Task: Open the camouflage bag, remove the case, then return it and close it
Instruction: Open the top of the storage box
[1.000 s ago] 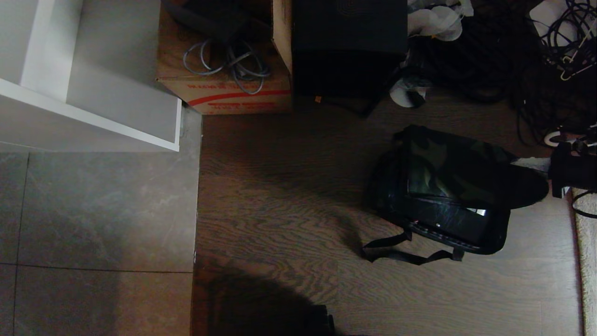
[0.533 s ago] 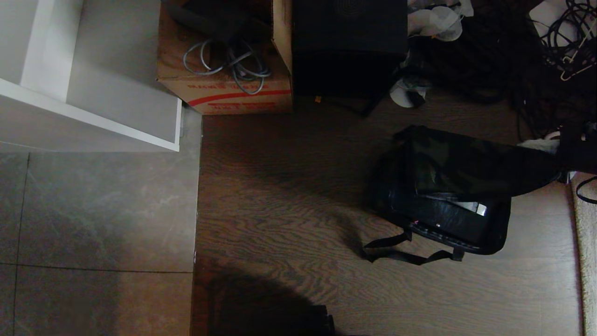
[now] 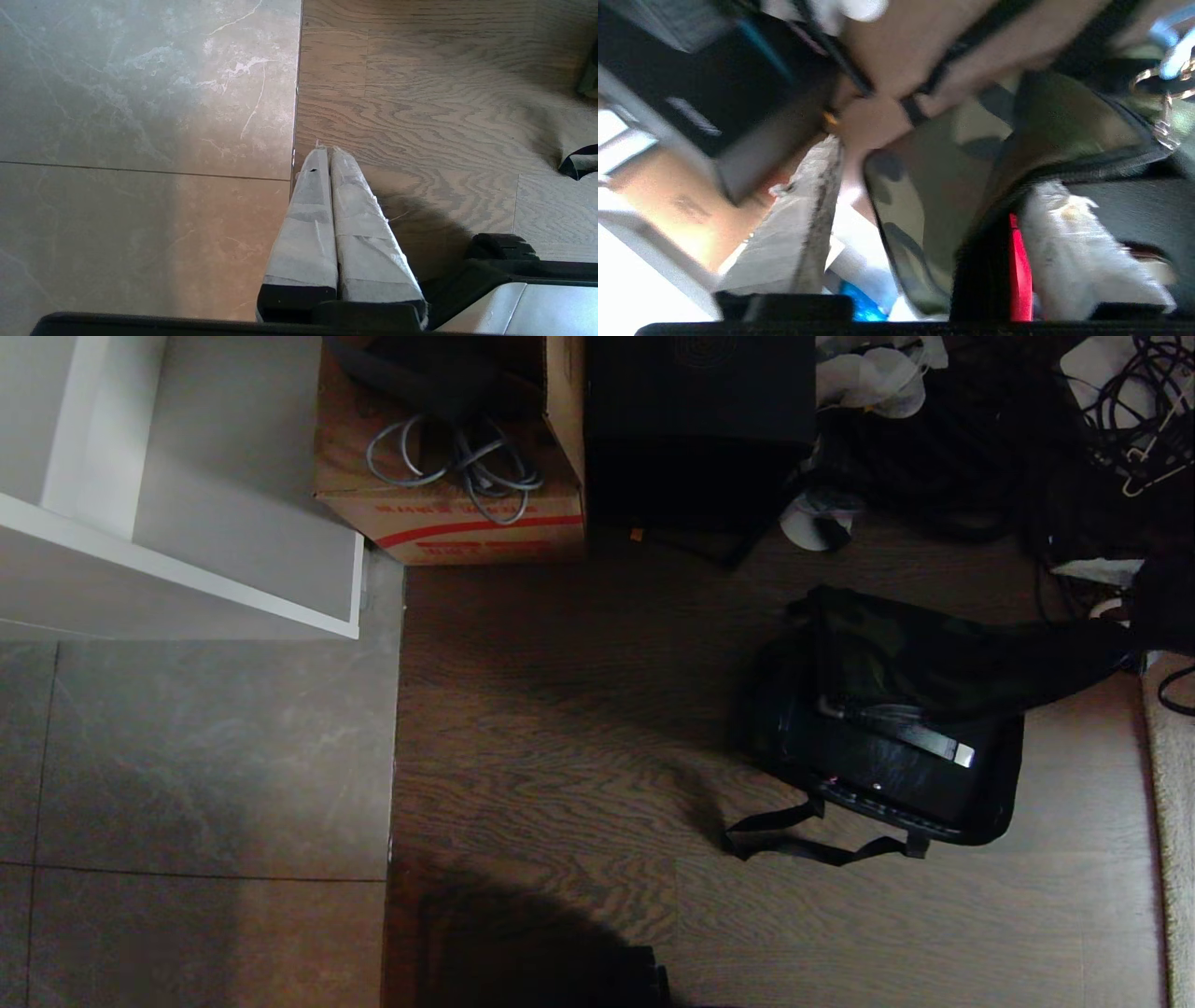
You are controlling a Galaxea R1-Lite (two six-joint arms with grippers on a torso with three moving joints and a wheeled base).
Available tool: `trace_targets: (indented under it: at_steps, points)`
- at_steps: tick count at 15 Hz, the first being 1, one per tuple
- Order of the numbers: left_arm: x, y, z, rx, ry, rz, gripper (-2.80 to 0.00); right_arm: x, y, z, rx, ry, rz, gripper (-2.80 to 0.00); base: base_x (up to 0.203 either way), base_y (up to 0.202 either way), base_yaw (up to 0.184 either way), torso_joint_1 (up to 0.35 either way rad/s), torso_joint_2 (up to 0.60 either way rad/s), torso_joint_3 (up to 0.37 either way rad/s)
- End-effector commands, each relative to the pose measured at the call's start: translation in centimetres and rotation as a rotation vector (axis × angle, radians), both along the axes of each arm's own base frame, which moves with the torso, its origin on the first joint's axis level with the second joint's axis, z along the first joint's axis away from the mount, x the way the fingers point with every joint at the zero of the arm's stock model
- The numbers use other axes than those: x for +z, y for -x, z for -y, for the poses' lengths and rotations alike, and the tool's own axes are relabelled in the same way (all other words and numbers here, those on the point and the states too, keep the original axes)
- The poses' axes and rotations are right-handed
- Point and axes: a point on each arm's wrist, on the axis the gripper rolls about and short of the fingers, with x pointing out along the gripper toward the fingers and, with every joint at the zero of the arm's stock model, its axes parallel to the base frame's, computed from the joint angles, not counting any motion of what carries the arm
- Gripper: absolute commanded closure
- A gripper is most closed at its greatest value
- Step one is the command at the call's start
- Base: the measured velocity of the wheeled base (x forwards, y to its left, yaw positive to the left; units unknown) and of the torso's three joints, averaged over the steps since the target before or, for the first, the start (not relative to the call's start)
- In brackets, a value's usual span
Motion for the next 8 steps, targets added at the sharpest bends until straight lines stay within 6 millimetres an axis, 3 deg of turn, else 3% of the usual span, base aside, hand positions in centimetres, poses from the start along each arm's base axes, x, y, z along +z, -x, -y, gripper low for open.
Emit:
trace_targets:
  at_steps: [1,8]
  points:
    - [0.0,0.0,0.0,0.0,0.0,-0.002,0.0,1.2,-0.1,0.2,-0.026,-0.025,0.048,-2.8,0.0,0.0,0.0,0.0,0.0,0.0]
    - [0.0,0.0,0.0,0.0,0.0,-0.002,0.0,2.6,-0.5,0.6,-0.124,0.054,0.196,-2.8,0.0,0.0,0.0,0.0,0.0,0.0]
